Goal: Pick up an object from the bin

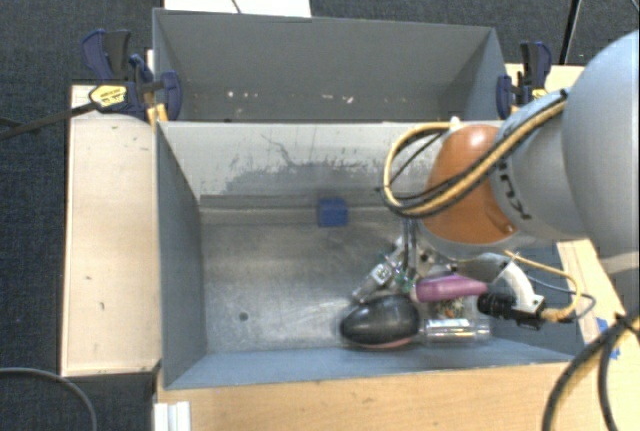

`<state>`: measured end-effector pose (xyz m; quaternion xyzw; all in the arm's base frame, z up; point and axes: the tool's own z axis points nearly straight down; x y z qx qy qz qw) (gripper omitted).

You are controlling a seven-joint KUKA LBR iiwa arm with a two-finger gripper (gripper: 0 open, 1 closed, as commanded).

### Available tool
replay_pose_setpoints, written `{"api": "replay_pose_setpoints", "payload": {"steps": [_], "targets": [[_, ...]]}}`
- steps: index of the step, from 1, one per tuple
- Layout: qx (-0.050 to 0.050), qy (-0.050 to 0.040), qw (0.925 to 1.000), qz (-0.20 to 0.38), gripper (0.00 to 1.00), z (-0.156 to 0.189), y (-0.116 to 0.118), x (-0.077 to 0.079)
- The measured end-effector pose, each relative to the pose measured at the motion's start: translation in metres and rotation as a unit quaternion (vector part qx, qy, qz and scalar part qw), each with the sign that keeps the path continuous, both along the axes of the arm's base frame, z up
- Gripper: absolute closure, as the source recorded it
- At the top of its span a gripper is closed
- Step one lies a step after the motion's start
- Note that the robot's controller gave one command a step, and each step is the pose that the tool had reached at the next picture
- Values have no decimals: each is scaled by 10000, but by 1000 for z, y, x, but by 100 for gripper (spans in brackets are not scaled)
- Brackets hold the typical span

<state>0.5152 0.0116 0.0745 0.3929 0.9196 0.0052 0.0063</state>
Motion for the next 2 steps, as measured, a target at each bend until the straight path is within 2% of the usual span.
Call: {"api": "replay_pose_setpoints", "payload": {"steps": [1, 2], "targets": [[-22, -21, 10000, -22, 100, 1, -3, 1], [-21, 46, 10000, -37, 100, 51, 7, -18]]}}
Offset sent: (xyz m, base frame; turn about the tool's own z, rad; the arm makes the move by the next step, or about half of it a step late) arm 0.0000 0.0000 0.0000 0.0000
